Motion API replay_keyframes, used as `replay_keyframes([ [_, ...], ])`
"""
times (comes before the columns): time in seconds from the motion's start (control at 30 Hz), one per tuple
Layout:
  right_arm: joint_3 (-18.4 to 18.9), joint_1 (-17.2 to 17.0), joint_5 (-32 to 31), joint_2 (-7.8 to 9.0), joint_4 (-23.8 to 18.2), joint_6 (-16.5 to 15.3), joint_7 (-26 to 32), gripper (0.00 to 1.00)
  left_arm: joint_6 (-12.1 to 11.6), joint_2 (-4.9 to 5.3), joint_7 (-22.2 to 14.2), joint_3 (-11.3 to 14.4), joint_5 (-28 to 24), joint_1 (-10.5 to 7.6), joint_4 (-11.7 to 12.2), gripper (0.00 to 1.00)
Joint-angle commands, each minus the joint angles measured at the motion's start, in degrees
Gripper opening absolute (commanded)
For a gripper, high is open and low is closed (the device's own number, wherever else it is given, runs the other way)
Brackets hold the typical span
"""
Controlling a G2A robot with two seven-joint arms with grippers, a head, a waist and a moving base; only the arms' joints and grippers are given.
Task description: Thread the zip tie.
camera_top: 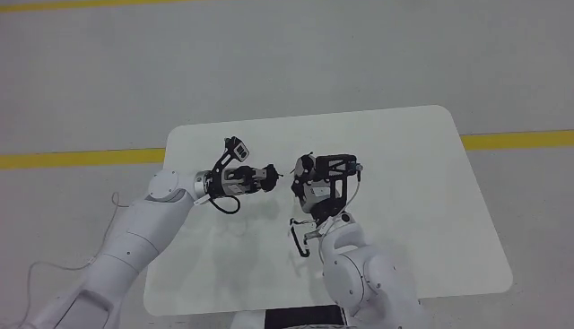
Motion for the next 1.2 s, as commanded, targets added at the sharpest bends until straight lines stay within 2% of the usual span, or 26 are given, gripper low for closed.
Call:
replay_keyframes([
  [0.0,-0.4,0.2,0.2,0.33,-0.2,0.5,0.2,0.0,0.0,0.0,0.0,0.0,0.0,0.0,0.0,0.0],
  [0.37,-1.5,0.3,1.2,1.72,-0.7,0.9,0.5,0.0,0.0,0.0,0.0,0.0,0.0,0.0,0.0,0.0],
  [1.17,-1.9,1.3,2.9,1.64,1.0,0.9,-1.2,0.0,0.0,0.0,0.0,0.0,0.0,0.0,0.0,0.0],
])
